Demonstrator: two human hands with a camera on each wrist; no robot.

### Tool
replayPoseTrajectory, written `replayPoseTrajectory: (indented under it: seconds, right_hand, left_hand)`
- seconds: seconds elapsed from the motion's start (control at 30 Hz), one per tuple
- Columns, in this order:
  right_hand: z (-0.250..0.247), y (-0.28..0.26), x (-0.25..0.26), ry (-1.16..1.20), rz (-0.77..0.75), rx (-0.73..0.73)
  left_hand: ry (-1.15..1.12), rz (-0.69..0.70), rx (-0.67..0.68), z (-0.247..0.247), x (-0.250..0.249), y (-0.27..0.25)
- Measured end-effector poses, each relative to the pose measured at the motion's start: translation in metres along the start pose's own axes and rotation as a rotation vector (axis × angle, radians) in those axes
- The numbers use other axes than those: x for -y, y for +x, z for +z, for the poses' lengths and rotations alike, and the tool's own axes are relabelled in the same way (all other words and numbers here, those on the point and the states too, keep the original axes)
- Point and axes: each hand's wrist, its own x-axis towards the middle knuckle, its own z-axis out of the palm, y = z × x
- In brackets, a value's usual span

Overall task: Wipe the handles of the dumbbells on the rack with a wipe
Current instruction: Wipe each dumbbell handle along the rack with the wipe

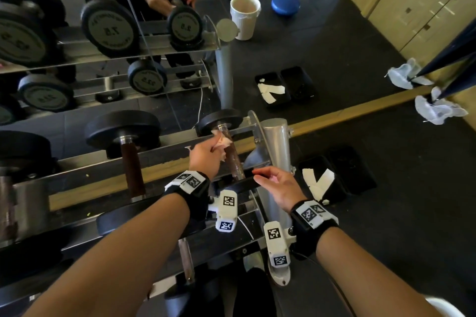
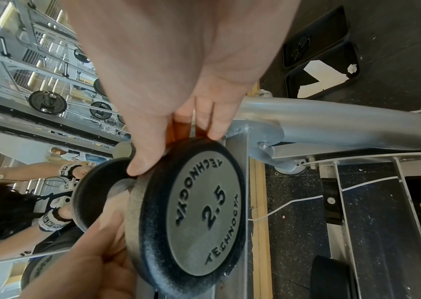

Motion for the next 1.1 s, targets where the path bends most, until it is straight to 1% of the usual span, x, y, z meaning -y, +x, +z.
replayPoseTrajectory:
  seconds: [0.07, 0.2, 0.33, 0.4, 0.47, 0.53, 0.57, 0.6, 0.67, 0.7, 0.73, 0.77, 0.8, 0.87, 0.93, 1.03, 1.1]
  right_hand:
    - [0.002, 0.0, 0.0, 0.013, 0.001, -0.008]
    - [0.002, -0.001, 0.002, 0.024, 0.004, -0.004]
    - [0.001, -0.003, 0.003, -0.022, -0.006, -0.003]
    - [0.001, -0.004, 0.005, -0.032, -0.009, -0.001]
    - [0.001, -0.004, 0.006, -0.032, -0.006, 0.001]
    - [0.001, -0.004, 0.006, -0.033, -0.004, 0.006]
    - [0.002, -0.004, 0.007, -0.035, -0.004, 0.009]
    - [0.001, -0.004, 0.007, -0.034, -0.007, 0.011]
    - [0.001, -0.003, 0.006, -0.026, -0.009, 0.014]
    - [0.001, -0.003, 0.006, -0.021, -0.005, 0.016]
    - [0.001, -0.003, 0.006, -0.014, -0.002, 0.018]
    - [0.001, -0.003, 0.006, -0.003, -0.003, 0.019]
    - [0.001, -0.003, 0.005, 0.006, -0.008, 0.016]
    - [0.002, -0.003, 0.005, 0.011, -0.014, 0.006]
    - [0.003, -0.003, 0.004, 0.01, -0.013, 0.002]
    - [0.003, -0.003, 0.004, 0.001, -0.019, -0.004]
    - [0.003, -0.004, 0.004, -0.025, -0.018, -0.009]
  left_hand:
    - [0.116, 0.056, 0.045, 0.006, 0.001, -0.002]
    - [0.234, 0.123, 0.102, 0.004, 0.009, -0.014]
    - [0.542, 0.235, 0.247, 0.003, 0.013, -0.03]
    - [0.599, 0.266, 0.28, 0.0, 0.015, -0.031]
    - [0.617, 0.262, 0.345, -0.002, 0.018, -0.032]
    - [0.536, 0.204, 0.392, -0.004, 0.022, -0.034]
    - [0.451, 0.157, 0.374, -0.006, 0.023, -0.034]
    - [0.344, 0.1, 0.312, -0.009, 0.024, -0.033]
    - [0.122, -0.004, 0.102, -0.016, 0.022, -0.029]
    - [0.043, -0.034, -0.006, -0.02, 0.021, -0.025]
    - [-0.009, -0.051, -0.085, -0.022, 0.02, -0.02]
    - [-0.046, -0.062, -0.132, -0.022, 0.018, -0.016]
    - [-0.074, -0.072, -0.148, -0.02, 0.016, -0.011]
    - [-0.132, -0.062, -0.12, -0.012, 0.011, -0.006]
    - [-0.15, -0.012, -0.06, -0.002, 0.007, -0.008]
    - [-0.035, 0.031, 0.063, 0.015, 0.01, -0.021]
    - [0.025, 0.005, 0.117, 0.019, 0.021, -0.032]
